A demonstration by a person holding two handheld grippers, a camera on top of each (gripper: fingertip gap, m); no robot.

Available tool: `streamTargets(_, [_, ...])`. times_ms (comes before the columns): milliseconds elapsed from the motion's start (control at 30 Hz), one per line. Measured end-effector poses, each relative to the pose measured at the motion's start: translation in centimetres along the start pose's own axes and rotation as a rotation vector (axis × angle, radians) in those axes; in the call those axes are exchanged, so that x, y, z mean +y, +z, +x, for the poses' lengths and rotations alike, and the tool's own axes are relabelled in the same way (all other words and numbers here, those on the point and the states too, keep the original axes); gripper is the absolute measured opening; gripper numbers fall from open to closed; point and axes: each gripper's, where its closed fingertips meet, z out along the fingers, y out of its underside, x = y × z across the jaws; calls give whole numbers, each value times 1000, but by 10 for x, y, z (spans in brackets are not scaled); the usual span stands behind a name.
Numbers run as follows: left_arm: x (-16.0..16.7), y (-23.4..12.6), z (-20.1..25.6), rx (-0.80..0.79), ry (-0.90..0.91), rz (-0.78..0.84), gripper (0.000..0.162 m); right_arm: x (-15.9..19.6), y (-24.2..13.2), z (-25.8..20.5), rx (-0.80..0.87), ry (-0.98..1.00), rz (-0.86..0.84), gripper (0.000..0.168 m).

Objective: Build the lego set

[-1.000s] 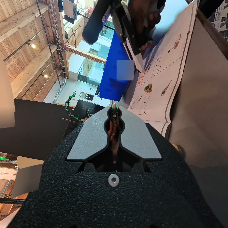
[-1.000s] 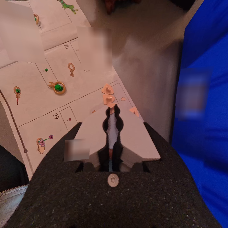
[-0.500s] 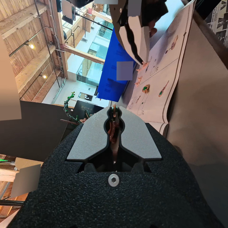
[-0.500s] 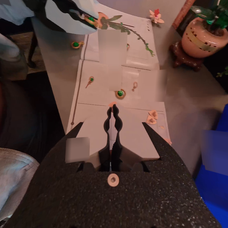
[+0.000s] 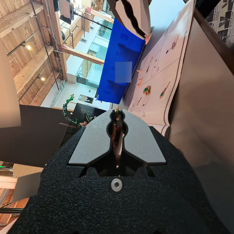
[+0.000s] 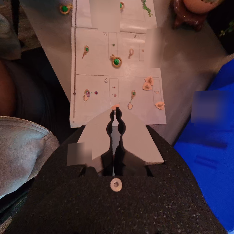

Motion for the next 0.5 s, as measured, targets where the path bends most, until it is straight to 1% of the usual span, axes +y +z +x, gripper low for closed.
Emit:
streamTargets(67, [0,-1,0,1,2,-1,8,2,3,2,4,20,-10,3])
streamTargets(267, [1,0,2,6,11,-5,8,0,18,-14,-70,3,-1,3])
streamTargets(500, [2,2,3,7,24,-11,8,-3,19,-19,-97,0,19,3])
